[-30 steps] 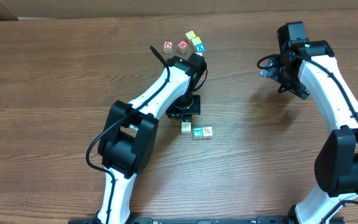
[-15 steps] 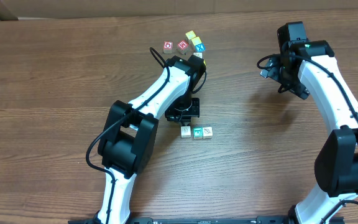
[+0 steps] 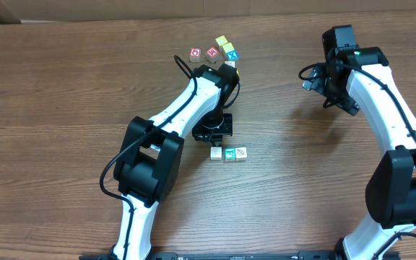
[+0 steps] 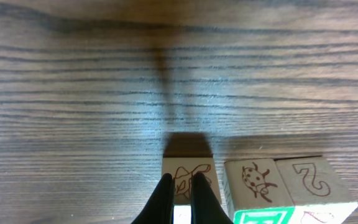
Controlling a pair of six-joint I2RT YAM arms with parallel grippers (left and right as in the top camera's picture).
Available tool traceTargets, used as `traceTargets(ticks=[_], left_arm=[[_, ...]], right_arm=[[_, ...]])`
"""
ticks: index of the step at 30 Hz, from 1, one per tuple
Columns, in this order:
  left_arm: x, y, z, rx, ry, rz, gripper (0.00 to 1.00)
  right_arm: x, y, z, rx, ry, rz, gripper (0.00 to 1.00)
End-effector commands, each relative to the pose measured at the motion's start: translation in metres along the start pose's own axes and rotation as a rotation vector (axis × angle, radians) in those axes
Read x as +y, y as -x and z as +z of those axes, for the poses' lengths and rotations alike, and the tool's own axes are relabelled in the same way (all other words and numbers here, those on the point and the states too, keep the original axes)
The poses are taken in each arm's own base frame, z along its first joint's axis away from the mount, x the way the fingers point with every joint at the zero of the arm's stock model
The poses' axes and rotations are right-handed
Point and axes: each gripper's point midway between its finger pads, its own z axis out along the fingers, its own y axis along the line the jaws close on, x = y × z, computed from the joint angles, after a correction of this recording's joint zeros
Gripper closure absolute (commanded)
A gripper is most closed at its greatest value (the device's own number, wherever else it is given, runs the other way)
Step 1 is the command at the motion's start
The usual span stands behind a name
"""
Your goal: Flip 5 blocks
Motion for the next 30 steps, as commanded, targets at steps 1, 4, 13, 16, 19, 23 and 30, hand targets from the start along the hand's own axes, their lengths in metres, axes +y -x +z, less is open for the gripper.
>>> traceTargets(ticks=[1, 4, 13, 16, 19, 23, 30], left_arm=[[-0.002, 0.008, -0.029, -0.077, -0.043, -0.011, 0.96], [0.002, 0.007, -0.034, -0.087, -0.031, -0.012, 0.96], [0.004, 0.004, -0.033, -0.078, -0.016, -0.011, 0.96], [0.006, 0.011, -0.034, -0.113, 0.008, -0.011, 0.96], [0.001, 0.015, -0.032, -0.137, 0.004, 0.001, 0.96], [-0.009, 0.01, -0.026, -0.14, 0.006, 0.029, 0.96], [-0.007, 0.001, -0.024, -0.109, 0.023, 0.019, 0.96]], right_arm=[[0.002, 0.005, -0.01, -0.029, 0.018, 0.006, 0.0], [0.002, 0.005, -0.01, -0.029, 0.018, 0.006, 0.0], [0.002, 0.005, -0.01, -0.029, 0.018, 0.006, 0.0], [0.002, 0.005, -0.01, -0.029, 0.018, 0.006, 0.0], [0.002, 0.005, -0.01, -0.029, 0.018, 0.006, 0.0], [0.002, 0.005, -0.01, -0.028, 0.018, 0.006, 0.0], [0.002, 0.005, -0.01, -0.029, 0.018, 0.006, 0.0]])
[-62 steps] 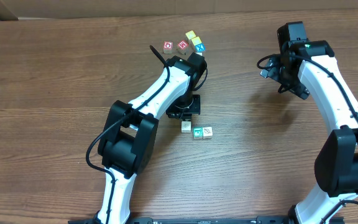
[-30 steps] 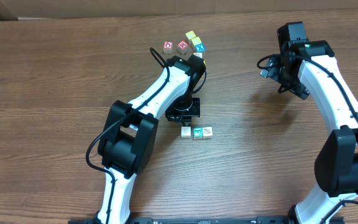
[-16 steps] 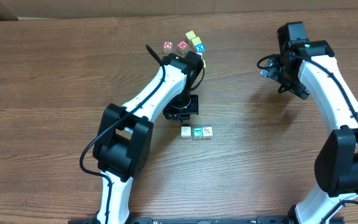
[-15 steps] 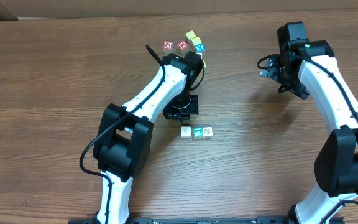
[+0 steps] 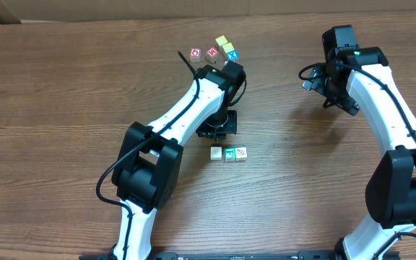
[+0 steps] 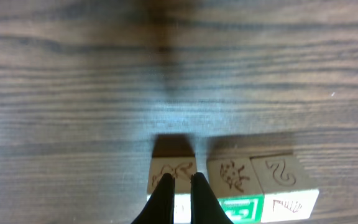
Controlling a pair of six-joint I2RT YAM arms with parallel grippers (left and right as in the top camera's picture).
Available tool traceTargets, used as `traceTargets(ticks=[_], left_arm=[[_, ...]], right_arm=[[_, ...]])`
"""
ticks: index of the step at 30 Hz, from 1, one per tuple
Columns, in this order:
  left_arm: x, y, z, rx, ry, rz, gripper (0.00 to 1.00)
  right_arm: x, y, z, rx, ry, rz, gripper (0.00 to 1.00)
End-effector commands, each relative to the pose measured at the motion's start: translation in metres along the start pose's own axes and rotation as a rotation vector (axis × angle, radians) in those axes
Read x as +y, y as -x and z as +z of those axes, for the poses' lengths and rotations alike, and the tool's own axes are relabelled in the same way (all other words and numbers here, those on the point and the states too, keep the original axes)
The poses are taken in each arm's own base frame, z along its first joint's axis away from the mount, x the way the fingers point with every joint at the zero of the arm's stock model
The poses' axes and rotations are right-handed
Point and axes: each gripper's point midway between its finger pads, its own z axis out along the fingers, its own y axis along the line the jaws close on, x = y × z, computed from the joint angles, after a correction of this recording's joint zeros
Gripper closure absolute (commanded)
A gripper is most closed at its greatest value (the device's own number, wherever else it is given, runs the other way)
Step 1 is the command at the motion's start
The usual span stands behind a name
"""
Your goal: Flip 5 blocks
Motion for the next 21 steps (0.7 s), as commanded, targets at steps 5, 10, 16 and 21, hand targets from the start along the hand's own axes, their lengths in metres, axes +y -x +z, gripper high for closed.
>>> traceTargets(ticks=[5, 10, 16, 21], left_arm=[[0.007, 0.0, -0.006, -0.029, 0.034, -0.022, 0.95], [0.008, 0.001, 0.003, -0.037, 0.035, -0.022, 0.96], [0.008, -0.008, 0.004, 0.001, 0.03, -0.023, 0.96], [0.002, -0.012, 0.004, 0.025, -0.01, -0.021, 0.96]], right_arm=[[0.002, 0.005, -0.01, -0.028, 0.018, 0.006, 0.0], [0.002, 0.005, -0.01, -0.029, 0.018, 0.006, 0.0], [0.002, 0.005, -0.01, -0.028, 0.018, 0.006, 0.0], [0.002, 0.005, -0.01, -0.029, 0.018, 0.006, 0.0]])
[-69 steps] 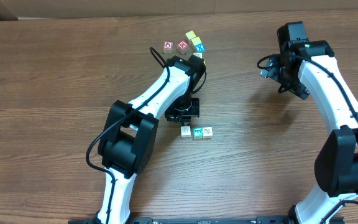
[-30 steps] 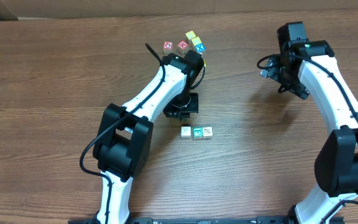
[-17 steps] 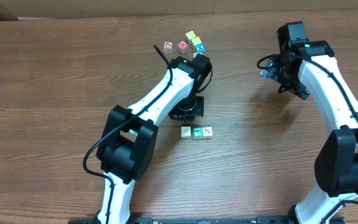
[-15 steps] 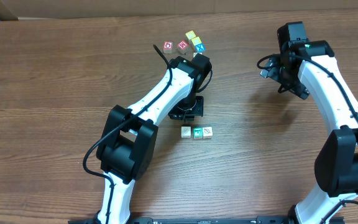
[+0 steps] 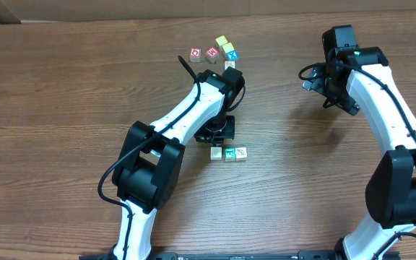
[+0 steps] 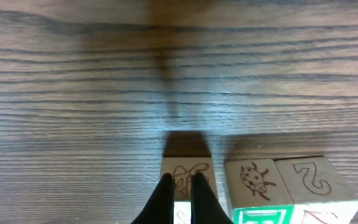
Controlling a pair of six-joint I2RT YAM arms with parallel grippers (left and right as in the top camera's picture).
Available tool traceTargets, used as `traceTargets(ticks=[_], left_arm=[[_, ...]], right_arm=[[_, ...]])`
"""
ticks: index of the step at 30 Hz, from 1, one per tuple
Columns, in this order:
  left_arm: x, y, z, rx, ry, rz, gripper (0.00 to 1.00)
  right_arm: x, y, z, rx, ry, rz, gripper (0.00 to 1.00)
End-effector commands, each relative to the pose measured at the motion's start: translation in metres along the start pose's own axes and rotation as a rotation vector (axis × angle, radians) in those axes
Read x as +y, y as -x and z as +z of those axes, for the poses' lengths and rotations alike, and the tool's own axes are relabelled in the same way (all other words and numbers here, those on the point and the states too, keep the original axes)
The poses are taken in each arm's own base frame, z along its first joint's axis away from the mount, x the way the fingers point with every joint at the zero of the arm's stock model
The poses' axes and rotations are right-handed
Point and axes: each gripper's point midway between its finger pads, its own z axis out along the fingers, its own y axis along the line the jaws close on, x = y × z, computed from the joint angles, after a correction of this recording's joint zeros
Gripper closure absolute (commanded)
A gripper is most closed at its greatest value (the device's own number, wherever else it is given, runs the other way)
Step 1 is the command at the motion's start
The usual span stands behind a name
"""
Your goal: Flip 5 blocks
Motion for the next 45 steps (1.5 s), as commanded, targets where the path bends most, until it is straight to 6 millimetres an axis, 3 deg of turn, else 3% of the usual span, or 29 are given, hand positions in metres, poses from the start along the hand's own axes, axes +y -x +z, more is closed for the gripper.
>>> traceTargets(ticks=[1, 13, 19, 22, 24, 29, 33, 45], left_arm=[[-0.005, -0.005, -0.009, 0.006, -0.04, -0.016, 0.96], [-0.003, -0.006, -0.01, 0.017, -0.042, -0.024, 0.96], [0.014, 0.019, -0.037, -0.045, -0.046, -0.079, 0.96], [0.028, 0.017, -0.049, -0.019, -0.035, -0.088, 0.96], [0.037, 0.006, -0.049, 0.034, -0.011, -0.086, 0.96], [0.042, -0.017, -0.042, 0.114, 0.034, -0.059, 0.96], [0.038, -0.031, -0.023, 0.143, 0.073, -0.026, 0.96], [0.026, -0.039, 0.005, 0.153, 0.047, -0.015, 0.96]], right_arm=[[0.002, 0.005, -0.01, -0.028, 0.018, 0.006, 0.0], [0.002, 0.005, -0.01, -0.028, 0.018, 0.006, 0.0], [0.002, 0.005, -0.01, -0.028, 0.018, 0.006, 0.0], [0.002, 0.005, -0.01, -0.028, 0.018, 0.006, 0.0], [0.002, 0.005, -0.01, -0.028, 0.018, 0.006, 0.0], [0.002, 0.005, -0.01, -0.028, 0.018, 0.006, 0.0], [0.002, 0.005, -0.01, -0.028, 0.018, 0.006, 0.0], [0.002, 0.005, -0.01, -0.028, 0.018, 0.006, 0.0]])
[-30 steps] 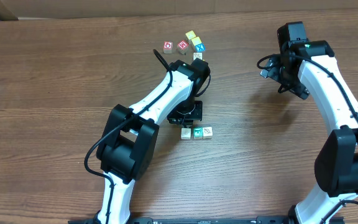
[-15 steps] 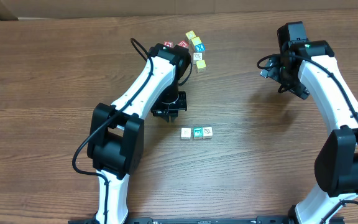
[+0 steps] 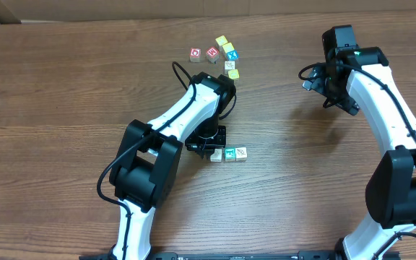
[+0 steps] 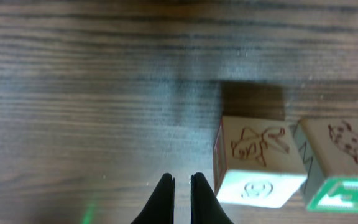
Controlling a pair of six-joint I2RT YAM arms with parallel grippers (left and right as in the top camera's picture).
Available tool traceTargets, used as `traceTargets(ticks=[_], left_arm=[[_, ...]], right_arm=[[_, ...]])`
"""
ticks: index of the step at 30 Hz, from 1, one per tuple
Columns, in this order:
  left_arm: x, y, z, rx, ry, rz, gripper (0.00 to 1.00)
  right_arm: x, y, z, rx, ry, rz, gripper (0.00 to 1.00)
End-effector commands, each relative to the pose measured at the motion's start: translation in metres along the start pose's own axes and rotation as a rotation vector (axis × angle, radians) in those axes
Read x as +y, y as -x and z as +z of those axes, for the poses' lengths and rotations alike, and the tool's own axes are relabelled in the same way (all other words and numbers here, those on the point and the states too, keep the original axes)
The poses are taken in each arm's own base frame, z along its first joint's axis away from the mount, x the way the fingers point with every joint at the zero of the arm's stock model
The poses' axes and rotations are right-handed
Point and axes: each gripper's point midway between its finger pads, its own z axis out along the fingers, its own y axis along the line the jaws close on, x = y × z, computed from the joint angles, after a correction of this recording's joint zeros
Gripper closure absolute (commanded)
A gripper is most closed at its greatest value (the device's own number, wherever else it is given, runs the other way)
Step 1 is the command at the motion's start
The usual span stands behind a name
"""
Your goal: Flip 5 blocks
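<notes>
A row of three blocks lies mid-table: a pale block, a green-faced one and a white one. In the left wrist view the pale block shows a drawn animal on top and sits slightly askew beside the ladybug block. My left gripper is low over the wood just left of the pale block, its fingers close together with nothing between them. My right gripper hangs far off at the right; its jaws are not clear. Several more blocks cluster at the back.
The left arm stretches diagonally across the table's middle, between the back cluster and the row. A brown box edge shows at the far left. Bare wood lies left of the row.
My left gripper was over the animal block's near edge; now it is over bare wood to that block's left. The block now looks turned a little. The right arm has not moved.
My left gripper, fingers together, stood over the leftmost block of the row at all three earlier moments, farther from it at the middle one. Now it is beside that block on its left. The row of three stays in place; the right arm kept still.
</notes>
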Motion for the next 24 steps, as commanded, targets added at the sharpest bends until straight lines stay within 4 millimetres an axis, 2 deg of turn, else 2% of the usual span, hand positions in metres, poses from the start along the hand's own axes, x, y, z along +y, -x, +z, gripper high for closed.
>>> traceTargets(ticks=[1, 6, 11, 24], left_arm=[[-0.001, -0.004, -0.001, -0.004, -0.021, 0.01, 0.96], [-0.002, -0.004, 0.002, -0.006, -0.026, 0.01, 0.96], [-0.012, -0.004, 0.002, 0.004, -0.078, 0.012, 0.96], [-0.014, 0.0, 0.002, -0.014, -0.088, -0.001, 0.96]], right_arm=[[0.002, 0.005, -0.01, -0.029, 0.018, 0.006, 0.0], [0.002, 0.005, -0.01, -0.028, 0.018, 0.006, 0.0], [0.002, 0.005, -0.01, -0.028, 0.018, 0.006, 0.0], [0.002, 0.005, -0.01, -0.029, 0.018, 0.006, 0.0]])
